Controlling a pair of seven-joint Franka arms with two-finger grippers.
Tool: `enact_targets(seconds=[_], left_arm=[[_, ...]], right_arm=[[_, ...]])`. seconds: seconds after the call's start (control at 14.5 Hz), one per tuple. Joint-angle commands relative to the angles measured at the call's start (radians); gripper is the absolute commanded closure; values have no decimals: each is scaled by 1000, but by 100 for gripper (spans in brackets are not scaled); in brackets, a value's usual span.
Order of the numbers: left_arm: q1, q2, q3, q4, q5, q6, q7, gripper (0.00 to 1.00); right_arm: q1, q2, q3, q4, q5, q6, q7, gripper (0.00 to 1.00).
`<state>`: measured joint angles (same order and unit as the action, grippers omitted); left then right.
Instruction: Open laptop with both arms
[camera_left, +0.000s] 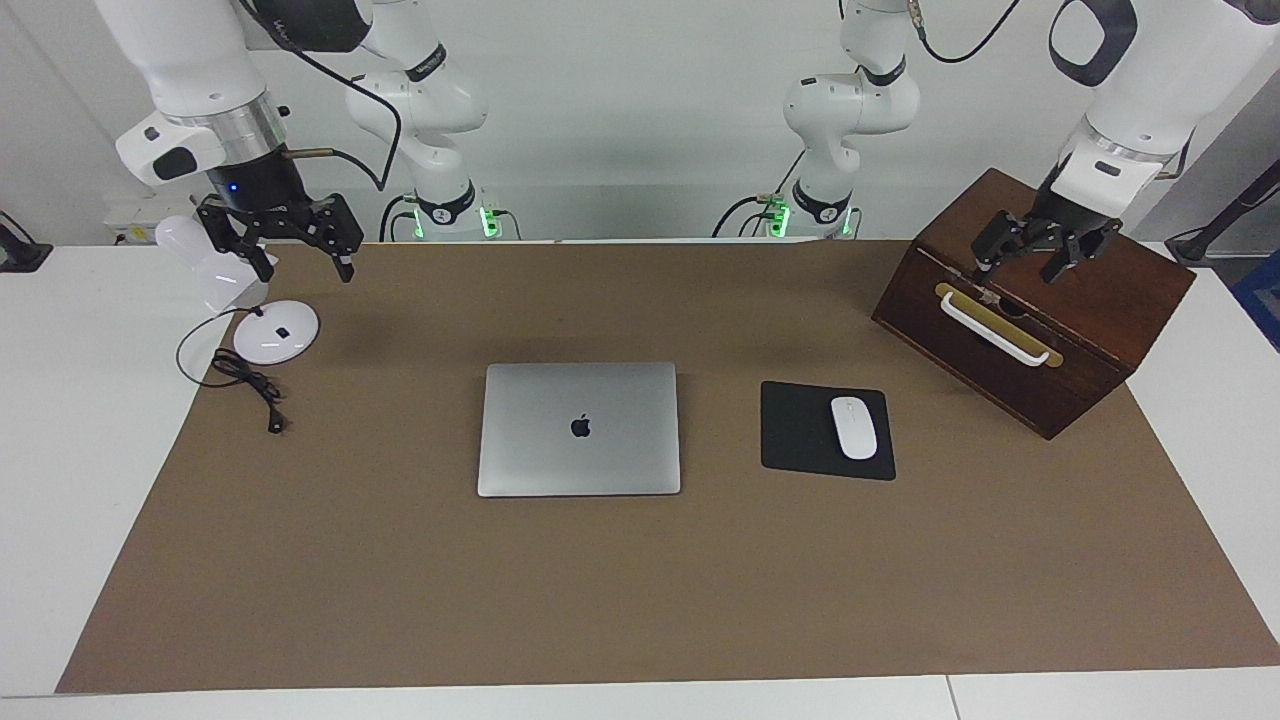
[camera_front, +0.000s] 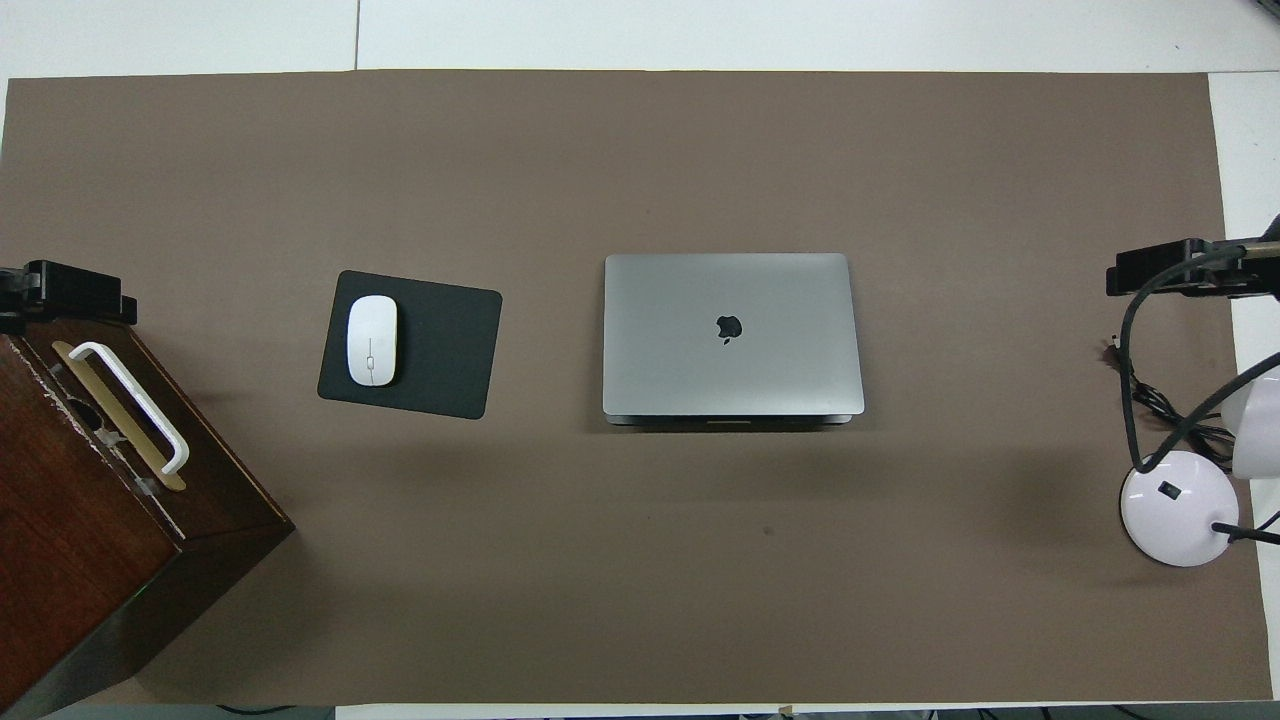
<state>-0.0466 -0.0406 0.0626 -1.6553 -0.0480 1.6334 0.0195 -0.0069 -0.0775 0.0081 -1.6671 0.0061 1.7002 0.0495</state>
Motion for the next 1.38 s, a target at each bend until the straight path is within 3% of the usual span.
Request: enact_targets(seconds=[0.0, 0.62, 1.03, 1.31], left_arm=[[1, -18, 0, -14, 19, -1, 10, 0], [-4, -21, 0, -18, 19, 17, 7, 0], [2, -24, 5, -23, 16, 28, 0, 0], [5, -24, 5, -23, 16, 28, 0, 0]], right_arm=[[-16, -4, 7, -16, -6, 38, -51, 0], [-24, -10, -4, -43, -5, 47, -65, 0], [-50, -48, -5, -218, 28, 281, -80, 0], [-88, -53, -5, -344, 139, 462, -170, 0]])
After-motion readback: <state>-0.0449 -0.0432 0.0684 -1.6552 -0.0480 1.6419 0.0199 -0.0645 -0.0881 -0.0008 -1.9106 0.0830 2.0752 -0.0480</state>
